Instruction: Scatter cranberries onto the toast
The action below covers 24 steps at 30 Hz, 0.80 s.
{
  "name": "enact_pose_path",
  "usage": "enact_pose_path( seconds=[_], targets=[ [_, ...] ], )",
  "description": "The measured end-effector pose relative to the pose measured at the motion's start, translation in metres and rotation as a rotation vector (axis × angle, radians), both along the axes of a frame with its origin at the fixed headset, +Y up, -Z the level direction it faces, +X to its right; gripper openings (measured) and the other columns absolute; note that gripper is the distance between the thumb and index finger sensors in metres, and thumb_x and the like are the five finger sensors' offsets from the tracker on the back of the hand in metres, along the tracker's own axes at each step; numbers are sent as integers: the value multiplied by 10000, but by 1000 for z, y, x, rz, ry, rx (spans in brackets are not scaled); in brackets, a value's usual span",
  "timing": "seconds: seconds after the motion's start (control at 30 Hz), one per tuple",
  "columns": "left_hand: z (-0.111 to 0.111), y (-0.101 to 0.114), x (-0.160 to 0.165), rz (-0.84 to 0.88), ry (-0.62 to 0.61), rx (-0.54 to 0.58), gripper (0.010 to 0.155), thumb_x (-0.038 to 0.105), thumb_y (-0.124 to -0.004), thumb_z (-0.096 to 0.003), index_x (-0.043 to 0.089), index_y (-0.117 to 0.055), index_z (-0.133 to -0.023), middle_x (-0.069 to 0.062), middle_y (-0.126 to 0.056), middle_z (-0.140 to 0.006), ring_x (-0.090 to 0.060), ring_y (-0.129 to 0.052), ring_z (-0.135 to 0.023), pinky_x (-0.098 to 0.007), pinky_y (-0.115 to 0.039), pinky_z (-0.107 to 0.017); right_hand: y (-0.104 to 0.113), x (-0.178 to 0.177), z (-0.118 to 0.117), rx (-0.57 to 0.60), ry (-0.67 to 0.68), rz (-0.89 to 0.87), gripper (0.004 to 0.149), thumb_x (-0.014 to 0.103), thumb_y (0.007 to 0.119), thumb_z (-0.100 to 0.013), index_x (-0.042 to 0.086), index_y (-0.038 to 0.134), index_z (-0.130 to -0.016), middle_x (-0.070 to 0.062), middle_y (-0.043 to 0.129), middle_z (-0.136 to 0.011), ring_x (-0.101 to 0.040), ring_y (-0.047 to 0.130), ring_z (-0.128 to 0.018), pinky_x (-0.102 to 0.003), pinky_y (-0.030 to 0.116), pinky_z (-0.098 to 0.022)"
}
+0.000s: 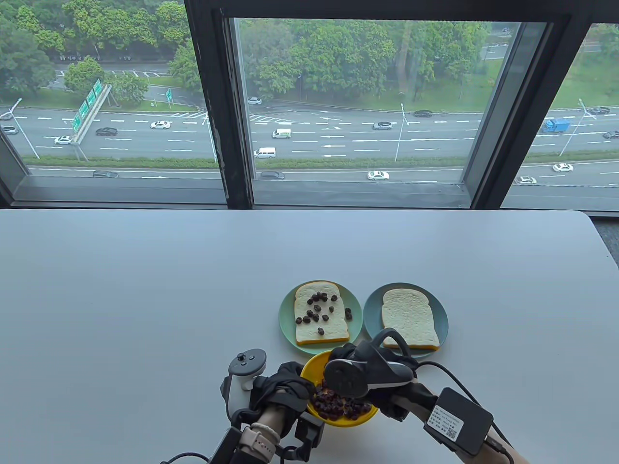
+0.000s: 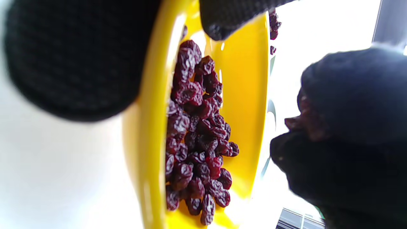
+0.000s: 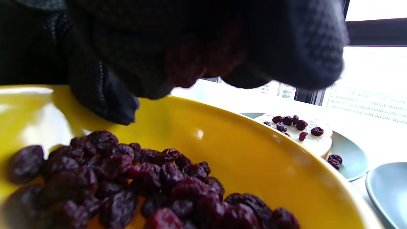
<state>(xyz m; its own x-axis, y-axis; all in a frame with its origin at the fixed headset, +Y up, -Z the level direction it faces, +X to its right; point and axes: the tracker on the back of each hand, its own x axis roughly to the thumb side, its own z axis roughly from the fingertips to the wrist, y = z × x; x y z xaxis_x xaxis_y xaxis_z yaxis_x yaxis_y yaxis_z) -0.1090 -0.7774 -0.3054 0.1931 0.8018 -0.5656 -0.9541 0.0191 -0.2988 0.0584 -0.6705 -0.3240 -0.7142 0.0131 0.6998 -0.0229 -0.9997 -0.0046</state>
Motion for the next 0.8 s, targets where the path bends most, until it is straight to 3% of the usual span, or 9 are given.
enact_pose_path(
  seconds=[0.2, 0.3, 0.6, 0.8],
  targets=[
    [0, -1, -1, -3, -10, -5, 567, 183, -753, -429, 116, -498, -931, -219, -679, -619, -405, -800, -337, -355, -977, -83, 13, -1, -43, -105, -115, -141, 363, 298, 915, -248, 373, 796, -582, 58, 822, -704, -169, 932, -508, -188, 959, -237],
    [0, -1, 0, -10, -17, -7, 569, 184, -754, -428, 116, -498, -931, -219, -678, -620, -406, -800, -337, -357, -977, -83, 8, -6, -72, -137, -193, -161, 363, 300, 914, -249, 372, 796, -584, 61, 822, -704, -168, 932, -509, -187, 958, -237],
    [0, -2, -1, 4, -14, -27, 569, 184, -753, -430, 116, -497, -933, -219, -677, -622, -406, -799, -340, -358, -977, -87, -39, -22, -149, -271, -370, -194, 362, 302, 913, -254, 372, 794, -588, 58, 824, -700, -168, 933, -508, -186, 959, -237],
    [1, -2, 0, -5, -33, -39, 569, 184, -754, -428, 117, -499, -932, -220, -678, -621, -407, -799, -338, -359, -976, -84, -65, -14, -171, -289, -510, -141, 363, 310, 901, -270, 375, 781, -606, 61, 811, -717, -163, 928, -523, -179, 959, -258]
  ],
)
